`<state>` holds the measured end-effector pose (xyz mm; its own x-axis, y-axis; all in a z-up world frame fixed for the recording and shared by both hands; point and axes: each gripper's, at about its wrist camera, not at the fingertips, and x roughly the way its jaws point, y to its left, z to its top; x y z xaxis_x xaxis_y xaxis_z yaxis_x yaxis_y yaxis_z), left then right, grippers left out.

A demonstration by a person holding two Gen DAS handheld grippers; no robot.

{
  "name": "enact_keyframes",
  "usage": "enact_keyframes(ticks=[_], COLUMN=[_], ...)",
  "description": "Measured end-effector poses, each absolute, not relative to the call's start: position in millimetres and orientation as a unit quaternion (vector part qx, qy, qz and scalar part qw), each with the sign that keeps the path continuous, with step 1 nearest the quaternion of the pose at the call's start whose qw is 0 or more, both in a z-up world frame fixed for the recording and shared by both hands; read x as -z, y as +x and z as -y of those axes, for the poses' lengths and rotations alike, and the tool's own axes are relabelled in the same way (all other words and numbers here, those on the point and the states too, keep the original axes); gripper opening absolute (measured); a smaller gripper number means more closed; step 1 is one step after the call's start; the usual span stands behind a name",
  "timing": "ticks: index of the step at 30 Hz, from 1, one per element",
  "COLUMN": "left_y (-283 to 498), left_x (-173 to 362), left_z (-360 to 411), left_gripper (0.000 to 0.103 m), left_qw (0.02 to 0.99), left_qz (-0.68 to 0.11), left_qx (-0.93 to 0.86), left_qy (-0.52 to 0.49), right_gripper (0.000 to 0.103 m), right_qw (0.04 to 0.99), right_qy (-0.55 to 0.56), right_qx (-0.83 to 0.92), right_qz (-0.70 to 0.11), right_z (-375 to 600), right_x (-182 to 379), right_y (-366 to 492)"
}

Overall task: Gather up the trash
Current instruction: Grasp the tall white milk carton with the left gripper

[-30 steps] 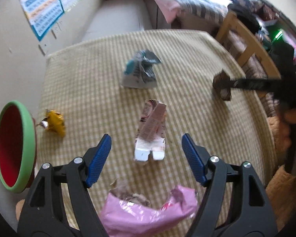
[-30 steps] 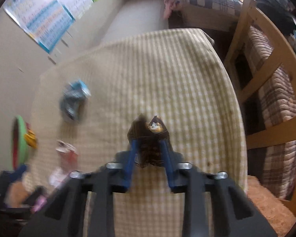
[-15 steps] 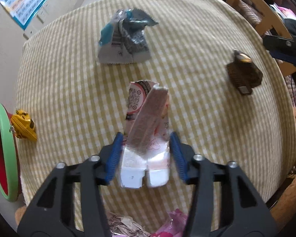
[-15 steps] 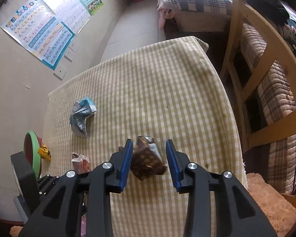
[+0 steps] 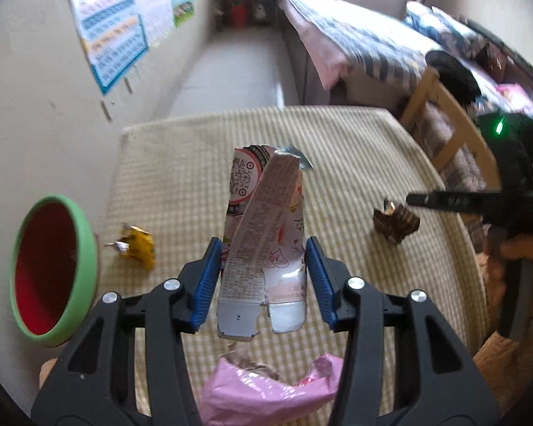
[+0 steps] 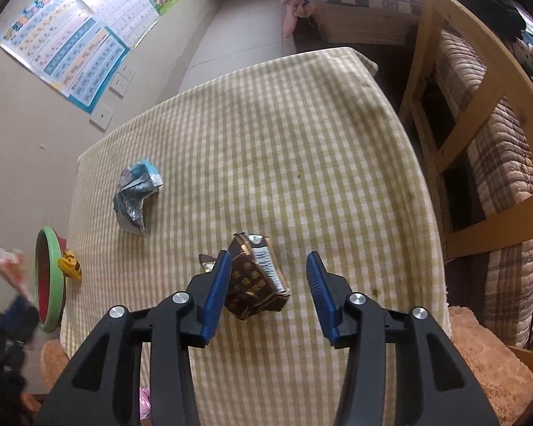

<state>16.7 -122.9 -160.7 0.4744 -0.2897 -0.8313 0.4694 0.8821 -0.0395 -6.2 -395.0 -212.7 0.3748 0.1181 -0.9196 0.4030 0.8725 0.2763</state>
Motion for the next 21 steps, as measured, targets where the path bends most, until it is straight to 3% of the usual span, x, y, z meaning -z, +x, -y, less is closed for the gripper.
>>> enact_keyframes(ticks=[14, 21], left_y=[16.0, 16.6], left_x=[153.8, 149.7], left_z=[106.4, 100.8], left_gripper=[0.046, 0.046], left_qw=[0.852, 0.856], left_qz=[-0.469, -0.464], left_qx=[0.223, 0.222], left_qy=[0.063, 0.057], right_gripper=[0.043, 0.044], right_qw=[0.797, 0.795], right_qy=[0.122, 0.133], right_qx=[0.073, 0.071], right_qz=[-0.587, -0.588], right_z=[349.4, 350.9], right_x=[228.5, 234.6], right_y=[-4.5, -5.2])
